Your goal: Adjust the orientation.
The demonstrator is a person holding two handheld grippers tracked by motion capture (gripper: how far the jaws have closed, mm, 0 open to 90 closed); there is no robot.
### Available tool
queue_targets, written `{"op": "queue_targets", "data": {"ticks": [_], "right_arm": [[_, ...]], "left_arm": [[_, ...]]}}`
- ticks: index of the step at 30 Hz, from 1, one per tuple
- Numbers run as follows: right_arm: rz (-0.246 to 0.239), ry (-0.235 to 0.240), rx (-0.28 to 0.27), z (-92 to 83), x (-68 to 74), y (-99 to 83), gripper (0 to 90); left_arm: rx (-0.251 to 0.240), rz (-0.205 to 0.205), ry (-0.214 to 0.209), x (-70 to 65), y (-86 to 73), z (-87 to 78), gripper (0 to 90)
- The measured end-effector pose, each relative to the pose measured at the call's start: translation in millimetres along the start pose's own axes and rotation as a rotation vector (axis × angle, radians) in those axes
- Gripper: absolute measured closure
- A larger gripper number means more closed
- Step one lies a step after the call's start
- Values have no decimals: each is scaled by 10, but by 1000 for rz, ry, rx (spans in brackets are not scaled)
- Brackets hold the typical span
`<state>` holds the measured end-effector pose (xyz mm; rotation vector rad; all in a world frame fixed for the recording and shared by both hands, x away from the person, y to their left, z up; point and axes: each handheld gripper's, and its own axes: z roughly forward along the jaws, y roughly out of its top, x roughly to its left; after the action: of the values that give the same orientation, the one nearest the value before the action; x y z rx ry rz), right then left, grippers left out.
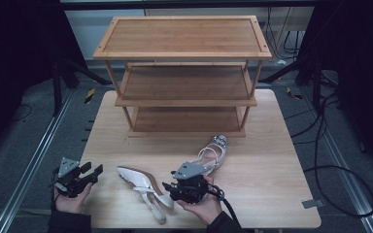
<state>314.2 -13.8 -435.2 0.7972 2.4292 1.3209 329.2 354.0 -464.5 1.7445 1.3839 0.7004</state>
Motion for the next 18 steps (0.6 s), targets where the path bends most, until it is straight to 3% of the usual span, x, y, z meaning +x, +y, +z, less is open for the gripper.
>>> {"op": "queue_targets", "data": {"ticks": [5,13,18], "right_arm": [[-14,37,17,140,139,-13,561],[-35,59,65,358,297,-89,602],[-56,34,82,437,346,-119,623]], "left_arm": [[-2,-3,2,3,1,-3,495],[0,0,3,2,2,-1,499],[0,1,0,1,3,0,503]]}}
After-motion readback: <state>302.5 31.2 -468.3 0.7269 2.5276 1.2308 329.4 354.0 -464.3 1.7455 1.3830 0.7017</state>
